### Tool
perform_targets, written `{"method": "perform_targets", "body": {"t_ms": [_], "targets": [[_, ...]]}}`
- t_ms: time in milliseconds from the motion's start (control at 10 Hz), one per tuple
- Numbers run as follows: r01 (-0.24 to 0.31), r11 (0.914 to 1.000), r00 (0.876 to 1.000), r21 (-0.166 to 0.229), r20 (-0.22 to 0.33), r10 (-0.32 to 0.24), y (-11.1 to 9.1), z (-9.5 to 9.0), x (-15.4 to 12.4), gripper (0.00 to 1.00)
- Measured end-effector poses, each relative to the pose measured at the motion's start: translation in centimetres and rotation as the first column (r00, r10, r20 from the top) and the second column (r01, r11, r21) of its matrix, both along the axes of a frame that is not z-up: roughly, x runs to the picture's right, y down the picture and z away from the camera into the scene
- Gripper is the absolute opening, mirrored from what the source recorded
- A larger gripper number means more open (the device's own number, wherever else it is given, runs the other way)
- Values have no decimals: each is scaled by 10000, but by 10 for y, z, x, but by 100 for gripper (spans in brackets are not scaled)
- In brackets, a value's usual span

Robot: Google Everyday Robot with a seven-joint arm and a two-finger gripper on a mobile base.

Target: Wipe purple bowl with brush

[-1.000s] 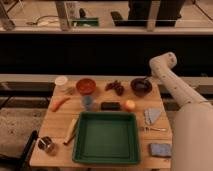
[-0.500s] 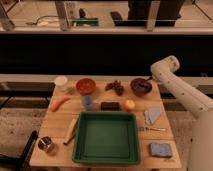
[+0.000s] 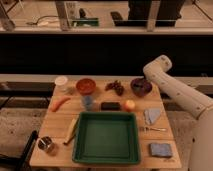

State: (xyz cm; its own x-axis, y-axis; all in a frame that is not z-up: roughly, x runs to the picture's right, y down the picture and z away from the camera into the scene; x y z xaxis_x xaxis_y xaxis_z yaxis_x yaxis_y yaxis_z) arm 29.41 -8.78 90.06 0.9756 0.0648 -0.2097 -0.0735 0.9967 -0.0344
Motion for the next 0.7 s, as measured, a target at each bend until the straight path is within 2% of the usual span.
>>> {"method": "perform_targets", "body": {"t_ms": [300, 400, 700], "targets": [[372, 9992, 9991, 133, -198, -369, -5, -1, -10, 77], [429, 9989, 9987, 190, -281, -423, -6, -2, -11, 80], [382, 9985, 9978, 396, -552, -360, -9, -6, -5, 80]]}}
